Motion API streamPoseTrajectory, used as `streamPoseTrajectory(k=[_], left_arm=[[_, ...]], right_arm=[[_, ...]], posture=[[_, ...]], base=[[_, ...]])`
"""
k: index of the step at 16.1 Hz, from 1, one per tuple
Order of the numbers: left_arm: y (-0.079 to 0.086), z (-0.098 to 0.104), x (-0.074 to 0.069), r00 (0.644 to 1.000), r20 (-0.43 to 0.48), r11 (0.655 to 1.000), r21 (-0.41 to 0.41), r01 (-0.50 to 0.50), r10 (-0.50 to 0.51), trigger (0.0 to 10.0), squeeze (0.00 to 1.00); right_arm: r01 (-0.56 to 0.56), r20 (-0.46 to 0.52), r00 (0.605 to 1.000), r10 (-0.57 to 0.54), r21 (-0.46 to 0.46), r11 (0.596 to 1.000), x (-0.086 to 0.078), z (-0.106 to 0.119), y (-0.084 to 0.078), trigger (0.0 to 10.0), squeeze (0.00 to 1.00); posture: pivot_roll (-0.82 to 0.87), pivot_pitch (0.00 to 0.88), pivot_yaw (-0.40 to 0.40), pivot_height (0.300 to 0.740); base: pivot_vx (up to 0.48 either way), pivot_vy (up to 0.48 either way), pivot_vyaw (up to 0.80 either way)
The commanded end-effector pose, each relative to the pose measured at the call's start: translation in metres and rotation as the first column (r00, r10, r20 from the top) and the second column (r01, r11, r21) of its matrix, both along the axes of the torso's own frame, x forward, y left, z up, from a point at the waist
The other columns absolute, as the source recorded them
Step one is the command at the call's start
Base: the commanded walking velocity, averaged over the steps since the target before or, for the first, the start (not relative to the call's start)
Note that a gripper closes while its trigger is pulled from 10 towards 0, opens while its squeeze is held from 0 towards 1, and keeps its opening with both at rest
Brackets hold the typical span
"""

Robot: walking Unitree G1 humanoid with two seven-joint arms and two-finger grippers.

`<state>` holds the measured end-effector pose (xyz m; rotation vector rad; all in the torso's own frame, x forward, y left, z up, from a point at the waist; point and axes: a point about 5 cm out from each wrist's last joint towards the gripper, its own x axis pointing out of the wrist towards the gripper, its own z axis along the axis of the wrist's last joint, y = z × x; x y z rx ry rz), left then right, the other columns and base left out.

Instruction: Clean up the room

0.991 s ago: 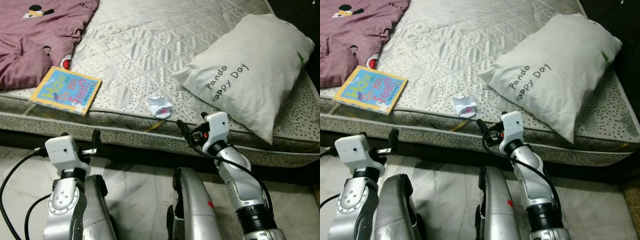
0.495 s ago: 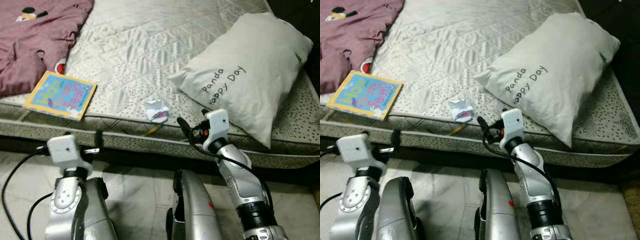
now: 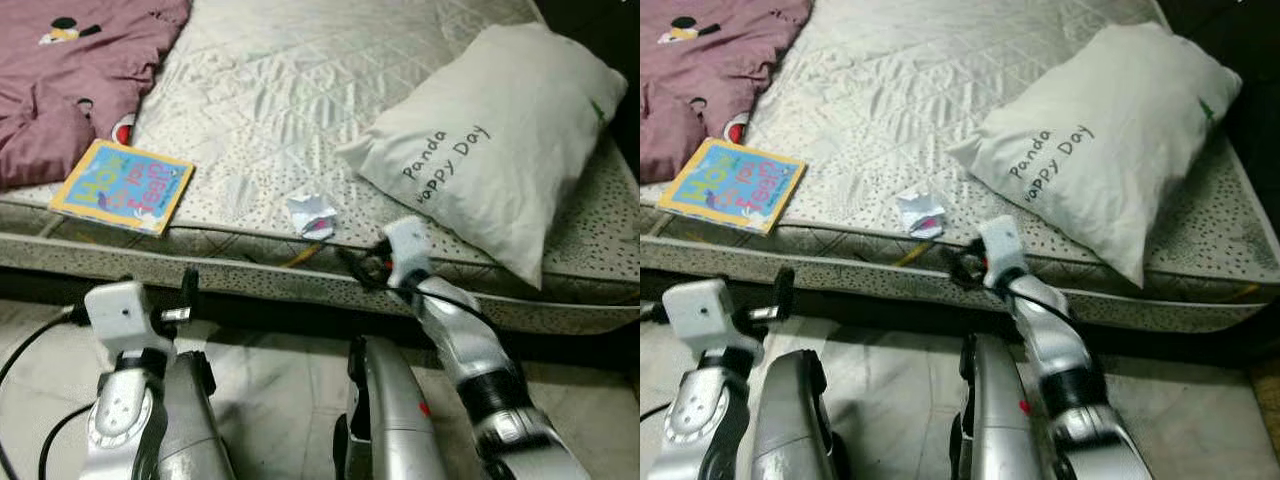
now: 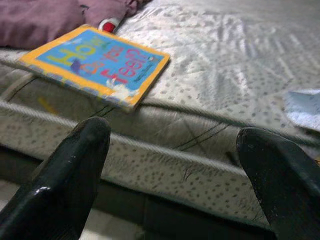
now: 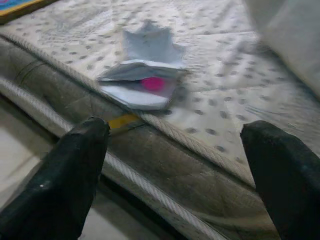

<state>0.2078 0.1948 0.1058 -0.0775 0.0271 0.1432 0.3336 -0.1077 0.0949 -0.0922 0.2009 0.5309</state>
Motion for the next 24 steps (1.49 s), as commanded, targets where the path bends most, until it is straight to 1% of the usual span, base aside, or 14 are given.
streamPoseTrajectory(k=[1,2,4,5,6,7,8,9,10,12,14,19,21,24], left_arm=[[0.004,0.002,-0.011,1.000,-0.019,1.000,0.014,-0.008,0.009,10.0,0.00],[0.005,0.003,-0.014,1.000,-0.022,1.000,0.016,-0.010,0.011,10.0,0.00],[0.009,0.005,-0.032,0.998,-0.056,0.999,0.030,-0.016,0.018,10.0,0.00],[0.009,0.006,-0.037,0.998,-0.064,0.999,0.029,-0.016,0.018,10.0,0.00],[0.009,0.007,-0.042,0.997,-0.077,1.000,0.026,-0.016,0.017,10.0,0.00],[0.008,0.007,-0.049,0.996,-0.090,1.000,0.027,-0.015,0.018,10.0,0.00],[0.007,0.008,-0.052,0.995,-0.094,1.000,0.025,-0.013,0.015,10.0,0.00],[0.005,0.009,-0.053,0.995,-0.096,1.000,0.022,-0.011,0.013,10.0,0.00],[0.003,0.010,-0.055,0.995,-0.099,1.000,0.018,-0.010,0.012,10.0,0.00],[0.000,0.011,-0.056,0.994,-0.109,1.000,0.010,-0.001,0.002,10.0,0.00],[-0.001,0.012,-0.057,0.993,-0.116,1.000,0.007,0.003,-0.003,10.0,0.00],[-0.002,0.013,-0.061,0.991,-0.134,1.000,0.005,-0.014,0.014,10.0,0.00],[-0.003,0.013,-0.061,0.991,-0.137,1.000,0.004,-0.013,0.013,10.0,0.00],[-0.003,0.013,-0.060,0.990,-0.141,1.000,0.002,-0.011,0.011,10.0,0.00]], right_arm=[[-0.049,-0.030,0.998,0.048,-0.034,0.998,0.003,-0.006,0.014,10.0,0.00],[-0.056,-0.024,0.998,0.055,-0.041,0.998,0.005,-0.006,0.017,10.0,0.00],[-0.047,-0.038,0.998,0.046,-0.011,0.999,0.013,-0.001,0.032,10.0,0.00],[-0.049,-0.038,0.998,0.049,-0.006,0.999,0.014,0.000,0.035,10.0,0.00],[-0.033,-0.027,0.999,0.034,0.012,0.999,0.017,0.004,0.038,10.0,0.00],[0.005,-0.033,0.999,-0.003,0.051,0.999,0.022,0.008,0.040,10.0,0.00],[0.041,-0.032,0.999,-0.039,0.081,0.996,0.026,0.012,0.039,10.0,0.00],[0.098,-0.026,0.995,-0.096,0.111,0.989,0.032,0.020,0.038,10.0,0.00],[0.119,-0.023,0.993,-0.117,0.126,0.985,0.035,0.023,0.038,10.0,0.00],[0.165,-0.012,0.986,-0.165,0.136,0.977,0.040,0.028,0.037,10.0,0.00],[0.194,-0.025,0.981,-0.193,0.133,0.972,0.041,0.027,0.039,10.0,0.00],[0.203,-0.059,0.979,-0.197,0.119,0.972,0.038,0.019,0.051,10.0,0.00],[0.187,-0.068,0.981,-0.180,0.133,0.973,0.037,0.020,0.056,10.0,0.00],[0.202,-0.088,0.978,-0.190,0.165,0.965,0.040,0.024,0.056,10.0,0.00]], posture=[[0.13,0.236,-0.070,0.522],[0.13,0.240,-0.070,0.522],[0.18,0.281,-0.068,0.522],[0.20,0.290,-0.067,0.522],[0.21,0.301,-0.066,0.522],[0.23,0.313,-0.064,0.522],[0.23,0.313,-0.063,0.522],[0.24,0.315,-0.061,0.522],[0.24,0.317,-0.057,0.522],[0.24,0.320,-0.055,0.522],[0.24,0.323,-0.054,0.522],[0.25,0.328,-0.068,0.522],[0.25,0.328,-0.069,0.522],[0.25,0.322,-0.066,0.522]], base=[[0.000,0.000,0.00],[0.000,0.000,0.00],[0.000,0.000,0.00],[0.000,0.000,0.00],[0.000,0.000,0.00],[0.000,0.000,0.00],[0.000,0.000,0.00],[0.000,0.000,0.00],[0.000,0.000,0.00],[0.000,0.000,0.00],[0.000,0.000,0.00],[0.000,0.000,0.00],[0.000,0.000,0.00],[0.000,0.000,0.00]])
